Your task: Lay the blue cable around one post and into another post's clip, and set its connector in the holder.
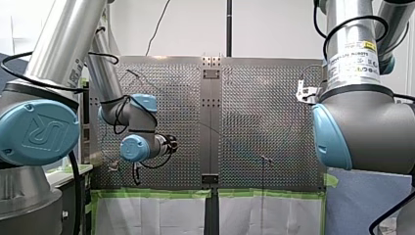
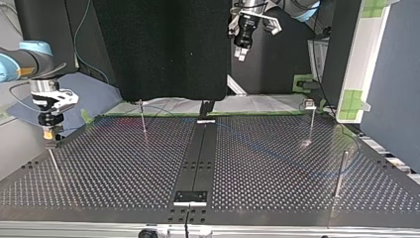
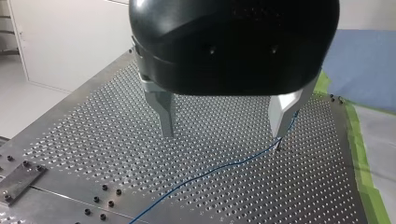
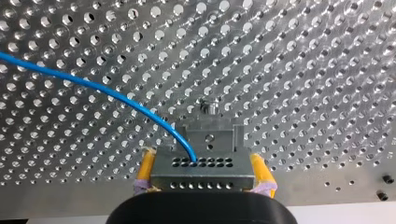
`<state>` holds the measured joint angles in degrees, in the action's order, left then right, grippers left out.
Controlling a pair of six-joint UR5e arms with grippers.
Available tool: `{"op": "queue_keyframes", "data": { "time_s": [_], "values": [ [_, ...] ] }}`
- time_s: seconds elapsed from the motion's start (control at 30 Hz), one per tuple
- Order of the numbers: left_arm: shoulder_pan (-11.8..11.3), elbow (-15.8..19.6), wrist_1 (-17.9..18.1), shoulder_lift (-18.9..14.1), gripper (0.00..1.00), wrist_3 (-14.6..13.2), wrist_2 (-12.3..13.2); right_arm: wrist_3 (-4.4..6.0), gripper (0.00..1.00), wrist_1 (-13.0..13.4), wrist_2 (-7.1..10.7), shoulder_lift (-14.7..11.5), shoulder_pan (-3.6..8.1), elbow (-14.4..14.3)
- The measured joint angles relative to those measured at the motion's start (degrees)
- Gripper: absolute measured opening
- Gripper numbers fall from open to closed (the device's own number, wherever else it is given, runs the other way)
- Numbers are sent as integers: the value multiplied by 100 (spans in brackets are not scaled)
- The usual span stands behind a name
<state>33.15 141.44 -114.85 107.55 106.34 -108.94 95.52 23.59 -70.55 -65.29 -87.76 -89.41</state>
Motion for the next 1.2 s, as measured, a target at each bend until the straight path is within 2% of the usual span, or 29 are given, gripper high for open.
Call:
{"op": "queue_keyframes", "data": {
  "time_s": [0.37,1.03,1.2],
  "values": [
    [0,-2,-38,0,100,-17,0,54,0,28,153,158,132,147],
    [-1,-48,-85,2,100,-18,-35,119,0,55,487,424,176,476],
    [-1,-72,-109,3,100,-18,-35,73,0,2,573,434,178,590]
  ]
}}
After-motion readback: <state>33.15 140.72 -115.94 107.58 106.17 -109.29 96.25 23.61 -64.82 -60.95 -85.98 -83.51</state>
